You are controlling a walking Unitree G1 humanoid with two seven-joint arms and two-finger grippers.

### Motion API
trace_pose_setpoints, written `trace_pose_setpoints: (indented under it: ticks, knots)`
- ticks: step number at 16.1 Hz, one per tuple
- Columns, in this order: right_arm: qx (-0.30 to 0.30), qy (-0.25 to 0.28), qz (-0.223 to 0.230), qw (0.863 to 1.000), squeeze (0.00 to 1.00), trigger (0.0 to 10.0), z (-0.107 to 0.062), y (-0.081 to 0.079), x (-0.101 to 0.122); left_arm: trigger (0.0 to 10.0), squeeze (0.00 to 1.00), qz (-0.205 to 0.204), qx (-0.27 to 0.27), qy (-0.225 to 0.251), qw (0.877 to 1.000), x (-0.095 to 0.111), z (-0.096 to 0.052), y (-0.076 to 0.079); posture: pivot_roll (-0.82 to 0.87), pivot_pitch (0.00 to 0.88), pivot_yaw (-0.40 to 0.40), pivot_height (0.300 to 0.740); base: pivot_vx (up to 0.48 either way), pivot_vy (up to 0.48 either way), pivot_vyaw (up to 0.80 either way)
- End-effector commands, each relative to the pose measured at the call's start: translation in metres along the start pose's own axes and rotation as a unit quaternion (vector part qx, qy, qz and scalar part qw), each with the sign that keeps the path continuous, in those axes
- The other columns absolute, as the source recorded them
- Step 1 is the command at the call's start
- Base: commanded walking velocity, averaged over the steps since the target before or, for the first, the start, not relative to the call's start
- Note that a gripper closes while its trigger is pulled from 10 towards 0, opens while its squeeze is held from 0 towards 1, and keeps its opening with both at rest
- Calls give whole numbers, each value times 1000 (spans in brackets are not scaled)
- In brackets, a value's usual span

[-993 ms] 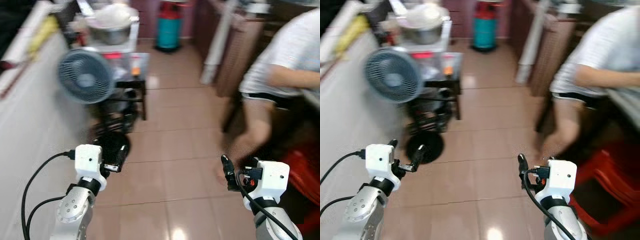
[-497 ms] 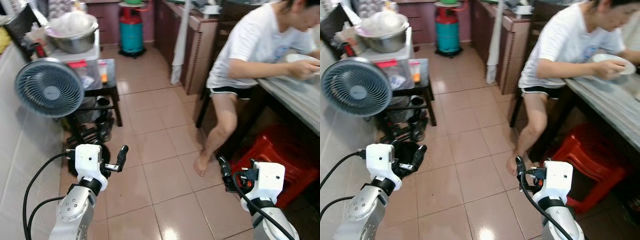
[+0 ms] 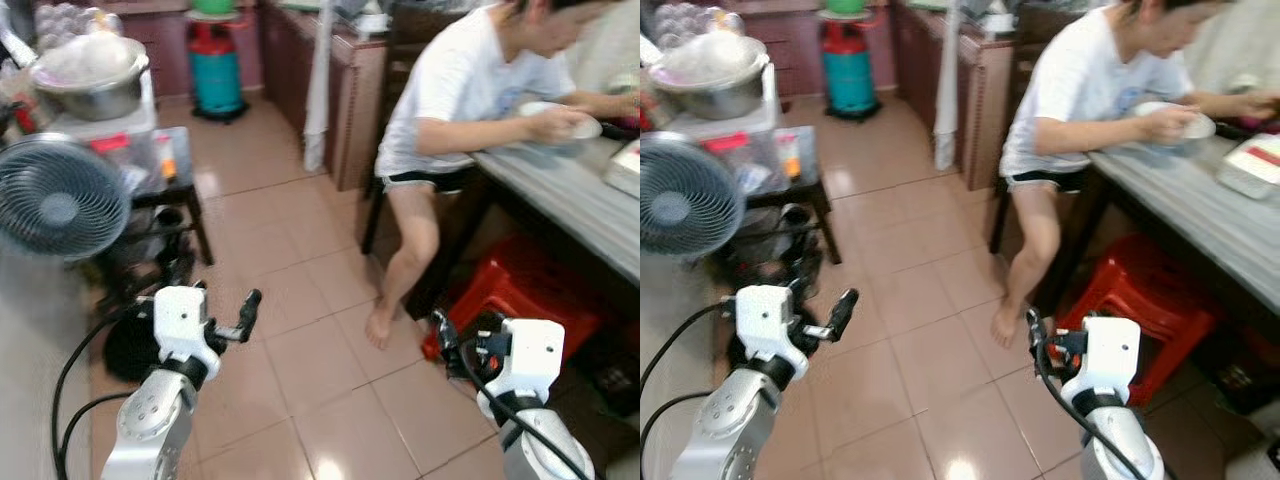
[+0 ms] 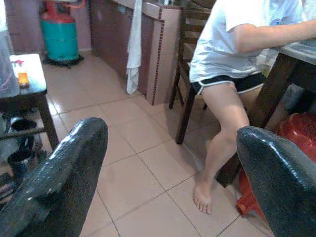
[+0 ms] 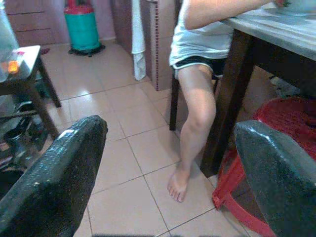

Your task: Setting the table

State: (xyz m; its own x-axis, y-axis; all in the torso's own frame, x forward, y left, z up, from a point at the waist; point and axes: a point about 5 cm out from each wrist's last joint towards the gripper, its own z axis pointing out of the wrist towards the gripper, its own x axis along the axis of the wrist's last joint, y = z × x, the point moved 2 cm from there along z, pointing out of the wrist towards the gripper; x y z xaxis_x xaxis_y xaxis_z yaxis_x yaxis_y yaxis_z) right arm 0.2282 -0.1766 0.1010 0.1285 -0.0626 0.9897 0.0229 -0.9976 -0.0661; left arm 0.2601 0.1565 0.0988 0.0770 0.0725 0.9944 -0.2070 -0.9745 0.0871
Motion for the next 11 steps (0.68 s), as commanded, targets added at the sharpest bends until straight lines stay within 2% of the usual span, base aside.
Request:
trace_pose_setpoints:
  ticks: [1, 4, 11]
  knots:
    - [-5, -3, -5, 1000, 0, 10000, 0, 3, 0, 10000, 0, -4, -14, -1, 1000, 0, 2, 4, -21, 41, -10, 740, 0, 0, -800]
    - [-5, -3, -5, 1000, 0, 10000, 1, 4, 0, 10000, 0, -4, -19, -2, 1000, 0, 3, 6, -23, 44, -9, 740, 0, 0, -800]
    - [-2, -6, -4, 1000, 0, 10000, 1, 1, -2, 10000, 0, -3, -25, -4, 1000, -1, 3, 7, -23, 45, -12, 740, 259, 0, -800]
